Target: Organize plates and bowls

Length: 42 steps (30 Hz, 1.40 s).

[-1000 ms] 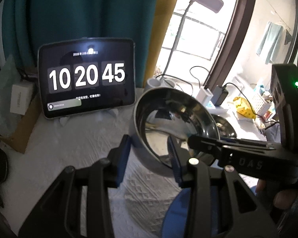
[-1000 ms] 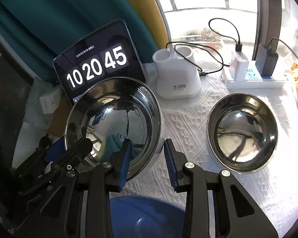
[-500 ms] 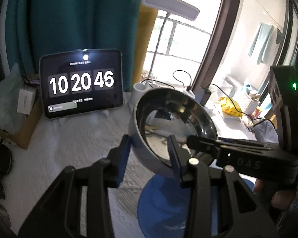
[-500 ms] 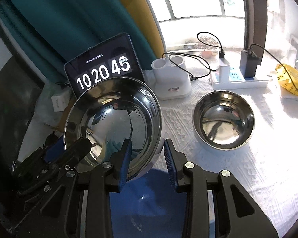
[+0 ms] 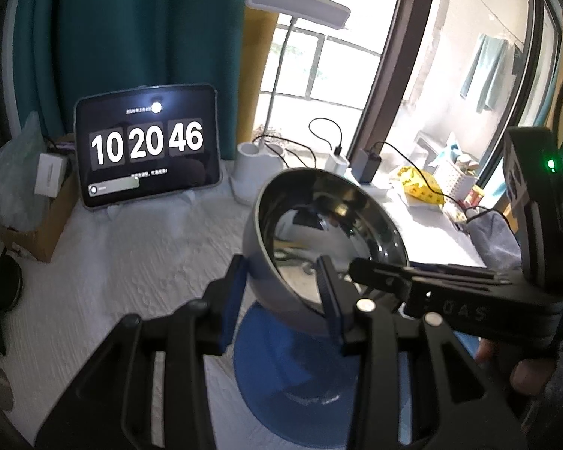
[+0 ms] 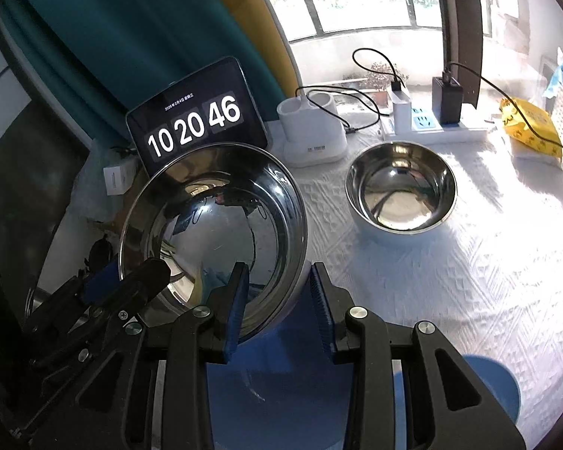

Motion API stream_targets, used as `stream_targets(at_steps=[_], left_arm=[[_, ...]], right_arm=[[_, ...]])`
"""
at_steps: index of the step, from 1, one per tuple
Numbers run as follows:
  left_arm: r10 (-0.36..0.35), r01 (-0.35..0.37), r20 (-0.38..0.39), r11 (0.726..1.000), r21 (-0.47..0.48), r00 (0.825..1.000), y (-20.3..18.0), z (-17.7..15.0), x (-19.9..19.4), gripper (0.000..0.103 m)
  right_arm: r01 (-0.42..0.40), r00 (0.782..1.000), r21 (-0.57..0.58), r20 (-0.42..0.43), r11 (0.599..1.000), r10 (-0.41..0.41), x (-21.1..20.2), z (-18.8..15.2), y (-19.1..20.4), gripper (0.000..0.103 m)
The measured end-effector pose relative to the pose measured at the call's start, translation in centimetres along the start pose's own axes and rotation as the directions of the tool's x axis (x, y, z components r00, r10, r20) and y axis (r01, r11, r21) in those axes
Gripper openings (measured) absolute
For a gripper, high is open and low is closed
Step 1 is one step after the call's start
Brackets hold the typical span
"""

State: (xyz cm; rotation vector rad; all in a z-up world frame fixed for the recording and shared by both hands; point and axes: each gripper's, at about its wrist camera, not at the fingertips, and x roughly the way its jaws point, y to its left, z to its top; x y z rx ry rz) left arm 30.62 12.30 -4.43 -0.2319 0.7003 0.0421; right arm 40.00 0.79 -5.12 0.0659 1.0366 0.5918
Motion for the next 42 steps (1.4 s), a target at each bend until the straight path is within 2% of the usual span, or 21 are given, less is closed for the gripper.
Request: stream_targets(at_steps=[32,42], left_arm=[[-0.017,0.016,-0.099,1.000,-0.008,0.995,-1.2,-5.6,0.1,0.039],[-0.011,0.011,-0.141,1.000,-0.004,0.990,-1.2,-6.4,0.8,0.039]], right_arm=[[0.032,0.996,0.029,-0.084,0.999,-0.029,0.4,-6.1,-1.1,0.036],[0.040,0.993,0.031,-0.110,0.999,-0.036,0.9,-6.7,-1.2,0.036]])
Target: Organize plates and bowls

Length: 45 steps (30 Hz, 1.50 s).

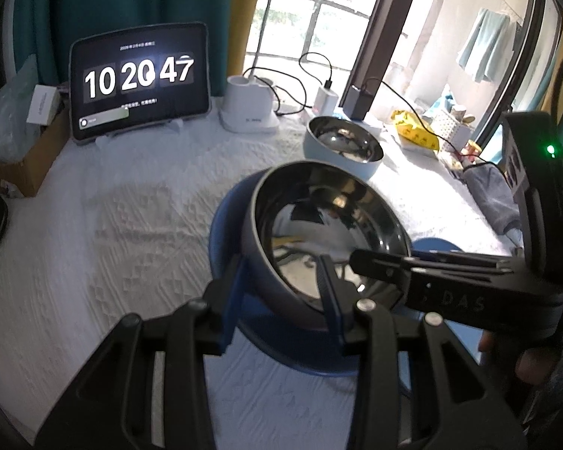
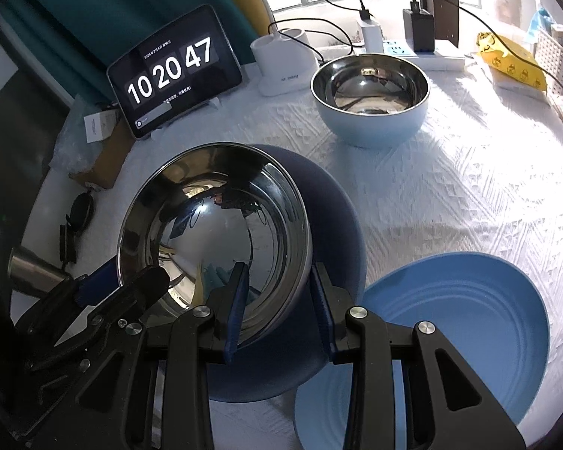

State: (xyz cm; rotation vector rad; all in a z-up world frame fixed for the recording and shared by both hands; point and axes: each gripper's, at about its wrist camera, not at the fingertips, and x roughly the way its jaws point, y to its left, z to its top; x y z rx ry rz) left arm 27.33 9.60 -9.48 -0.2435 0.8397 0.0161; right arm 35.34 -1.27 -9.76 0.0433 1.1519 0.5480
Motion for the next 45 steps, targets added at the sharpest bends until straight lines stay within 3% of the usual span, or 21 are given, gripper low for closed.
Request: stream_targets(at_steps=[13,45], left_arm=[[0.000,-0.001,-0.033,1.000,-0.030,0.999,0.9,0.0,0.0,0.040],[0.028,-0.029,0.027,0.999,0.025,0.999,-2.3,3.2,-1.7,0.041]], right_arm=[[-0.022,1.000,-0.004,-0.004,1.000,0.022,-0.4,-0.2,0.4,0.036],[-0.065,0.993,0.001,0.098,0.998,0.064,-5.2,1.1,-1.7,0.038]])
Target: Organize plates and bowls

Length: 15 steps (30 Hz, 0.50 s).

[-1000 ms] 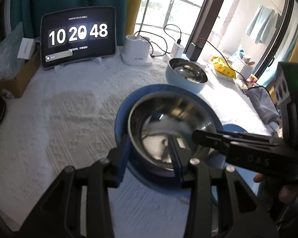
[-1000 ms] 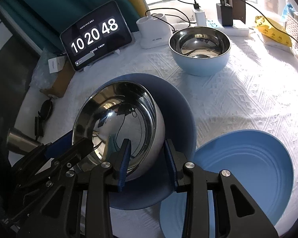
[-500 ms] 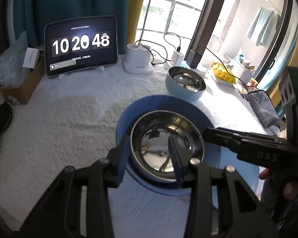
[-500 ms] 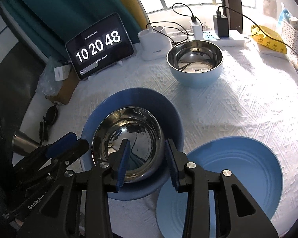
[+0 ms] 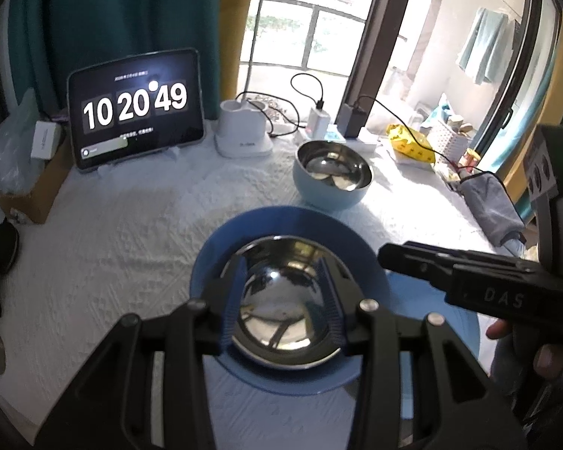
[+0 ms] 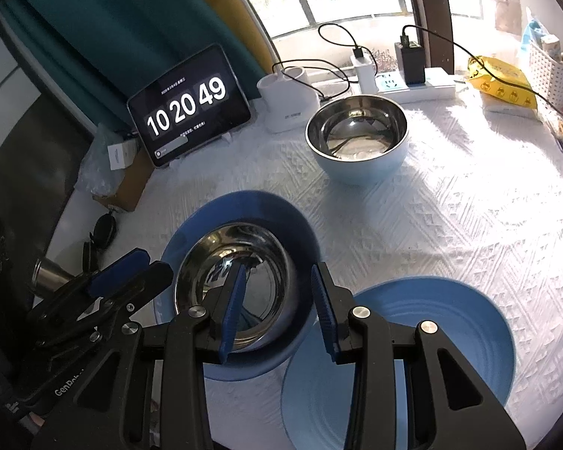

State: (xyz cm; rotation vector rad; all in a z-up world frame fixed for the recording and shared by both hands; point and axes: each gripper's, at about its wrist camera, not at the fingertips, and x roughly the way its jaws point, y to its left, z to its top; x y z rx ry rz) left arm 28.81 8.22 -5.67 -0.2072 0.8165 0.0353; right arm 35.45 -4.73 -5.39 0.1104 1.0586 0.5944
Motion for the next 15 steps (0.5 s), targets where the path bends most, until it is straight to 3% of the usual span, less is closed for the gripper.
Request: stream_targets(at_steps=[15], left_arm=[[0.019,-0.019,-0.007,1.000,0.024,1.000,-2.3,2.1,1.6,0.045]], right_arm=[[-0.012,0.999,0.021,0.038,1.000,0.012,-1.0,1.7,-2.8,0.039]])
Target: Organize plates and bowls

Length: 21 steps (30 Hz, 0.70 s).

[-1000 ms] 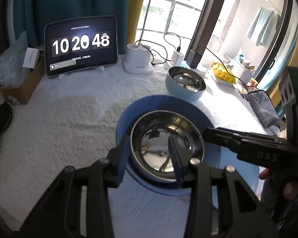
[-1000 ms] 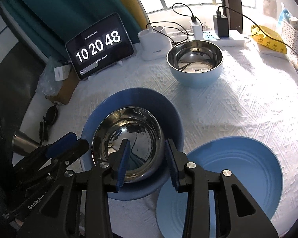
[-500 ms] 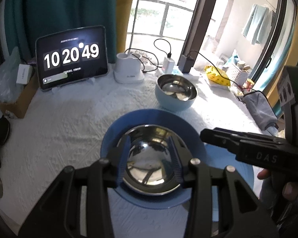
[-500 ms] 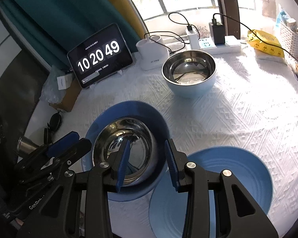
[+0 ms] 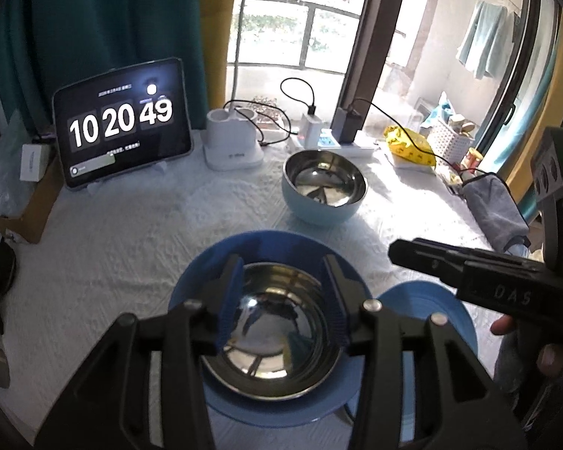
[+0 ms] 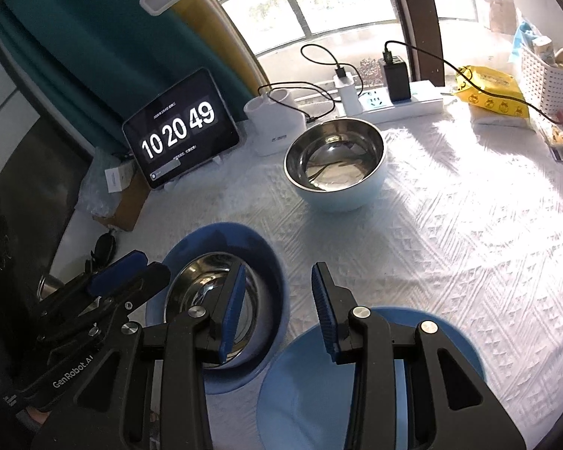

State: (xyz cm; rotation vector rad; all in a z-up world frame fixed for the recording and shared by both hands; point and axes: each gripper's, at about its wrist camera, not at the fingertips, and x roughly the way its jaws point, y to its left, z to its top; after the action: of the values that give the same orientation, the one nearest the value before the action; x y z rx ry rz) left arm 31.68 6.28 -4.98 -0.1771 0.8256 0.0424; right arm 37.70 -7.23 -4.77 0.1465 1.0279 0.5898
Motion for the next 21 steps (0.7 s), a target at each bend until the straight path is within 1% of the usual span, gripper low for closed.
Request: stream_targets(at_steps=[9,14,19,20,21], left_arm=[[-0.003,0.003,0.000,1.000,0.022,1.000,-1.3,1.3,1.2,0.052],[-0.011,0.011,-0.008,1.000,0.023,1.000,-1.6,2.2,2.1,0.061],[-0.022,0.023,-0.018,0.999,0.031,1.000,-2.0,3.0,3.0,0.062],[-0.025,0.025,-0.020,0.999,0.032,0.999,-2.1,3.2,3.2,0.063],[-0.026,0.026,-0.022,0.999,0.032,0.999,-2.1,3.4,3.4,0.063]], right_arm=[[-0.002,1.000,0.015,0.011,1.000,0.001,-0.2,1.3,-1.7,0.039],[-0.001,1.000,0.028,0.018,1.000,0.000,-0.1,2.0,-3.0,0.040],[0.002,1.000,0.038,0.019,0.999,-0.002,0.3,2.7,-4.0,0.041],[0.001,1.000,0.040,0.018,0.999,-0.002,0.4,2.9,-4.2,0.043],[0.001,1.000,0.040,0.017,0.999,-0.002,0.6,3.0,-4.3,0.048]])
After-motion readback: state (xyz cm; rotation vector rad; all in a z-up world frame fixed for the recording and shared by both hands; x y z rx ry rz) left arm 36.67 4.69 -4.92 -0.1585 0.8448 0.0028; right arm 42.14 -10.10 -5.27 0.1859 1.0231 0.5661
